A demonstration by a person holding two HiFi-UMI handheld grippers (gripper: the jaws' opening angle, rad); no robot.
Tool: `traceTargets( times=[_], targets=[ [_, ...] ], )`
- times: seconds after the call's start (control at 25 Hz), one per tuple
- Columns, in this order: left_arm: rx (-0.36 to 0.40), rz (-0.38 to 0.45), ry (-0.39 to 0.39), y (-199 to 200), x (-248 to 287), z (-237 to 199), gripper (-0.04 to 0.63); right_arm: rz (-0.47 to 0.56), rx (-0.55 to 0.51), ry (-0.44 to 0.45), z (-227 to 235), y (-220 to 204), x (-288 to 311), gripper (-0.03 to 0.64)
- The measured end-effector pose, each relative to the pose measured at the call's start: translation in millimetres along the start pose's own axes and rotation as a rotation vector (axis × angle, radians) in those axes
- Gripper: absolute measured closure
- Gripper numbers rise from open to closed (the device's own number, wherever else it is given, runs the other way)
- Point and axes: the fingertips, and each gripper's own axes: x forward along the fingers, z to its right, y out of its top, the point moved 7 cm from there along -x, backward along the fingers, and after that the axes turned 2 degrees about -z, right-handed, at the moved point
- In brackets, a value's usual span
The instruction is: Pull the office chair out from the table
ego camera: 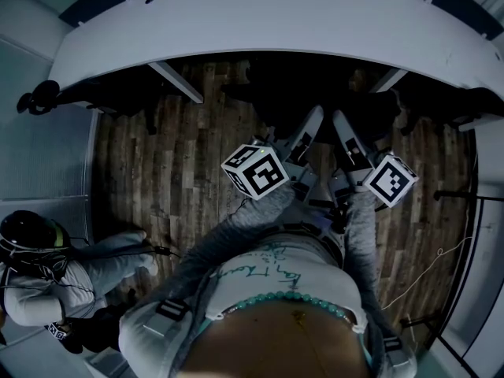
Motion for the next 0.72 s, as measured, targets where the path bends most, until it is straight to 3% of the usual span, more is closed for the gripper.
traceTargets(
  times=[0.72],
  targets=[
    [0.004, 0.023, -0.002, -70.2, -57.0, 67.6, 0.456, -0.021, 0.017, 0.000, -28.3, -31.9, -104.0, 0.453]
  ],
)
